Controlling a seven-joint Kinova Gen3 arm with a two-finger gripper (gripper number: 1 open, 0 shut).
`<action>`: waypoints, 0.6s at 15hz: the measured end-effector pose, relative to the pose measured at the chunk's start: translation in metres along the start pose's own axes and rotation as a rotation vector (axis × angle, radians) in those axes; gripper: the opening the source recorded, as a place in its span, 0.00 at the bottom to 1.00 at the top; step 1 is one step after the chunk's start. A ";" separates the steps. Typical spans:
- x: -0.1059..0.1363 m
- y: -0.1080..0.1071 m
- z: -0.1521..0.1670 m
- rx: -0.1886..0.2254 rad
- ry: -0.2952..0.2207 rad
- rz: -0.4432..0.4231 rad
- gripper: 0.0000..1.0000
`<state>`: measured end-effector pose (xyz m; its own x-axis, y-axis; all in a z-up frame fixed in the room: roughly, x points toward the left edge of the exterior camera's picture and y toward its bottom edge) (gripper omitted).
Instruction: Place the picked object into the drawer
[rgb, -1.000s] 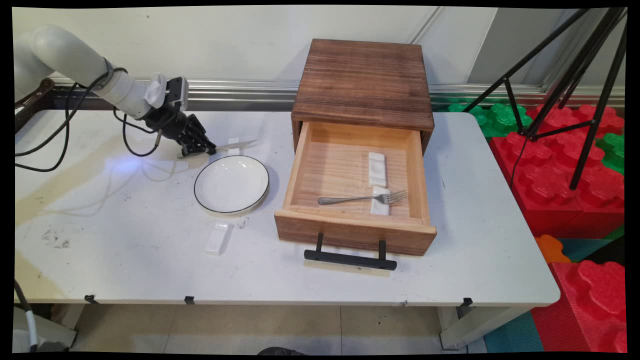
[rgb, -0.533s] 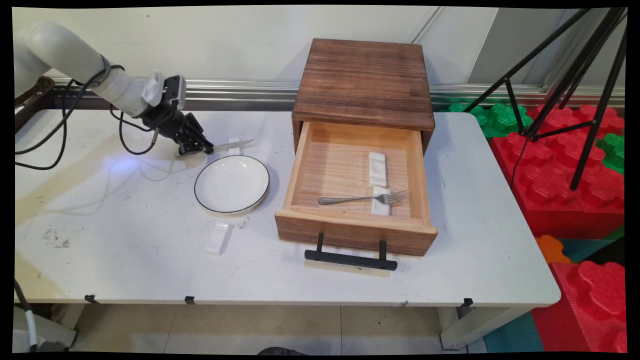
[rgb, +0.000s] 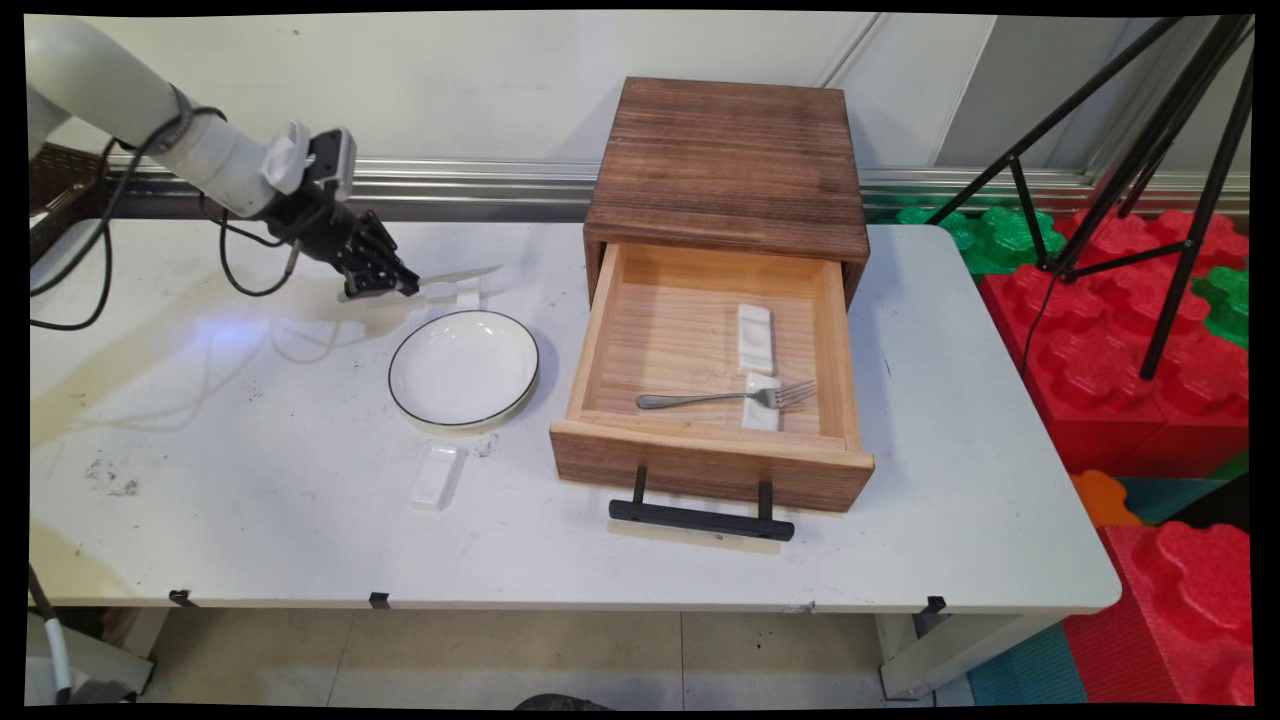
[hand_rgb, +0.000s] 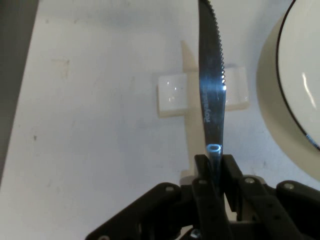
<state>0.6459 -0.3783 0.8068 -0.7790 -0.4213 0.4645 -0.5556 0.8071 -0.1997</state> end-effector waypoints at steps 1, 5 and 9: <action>0.002 0.001 -0.006 0.001 0.005 0.003 0.00; 0.012 0.006 -0.033 0.002 0.019 0.020 0.00; 0.027 0.015 -0.062 -0.003 0.053 0.029 0.00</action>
<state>0.6345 -0.3521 0.8698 -0.7782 -0.3751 0.5036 -0.5321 0.8199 -0.2115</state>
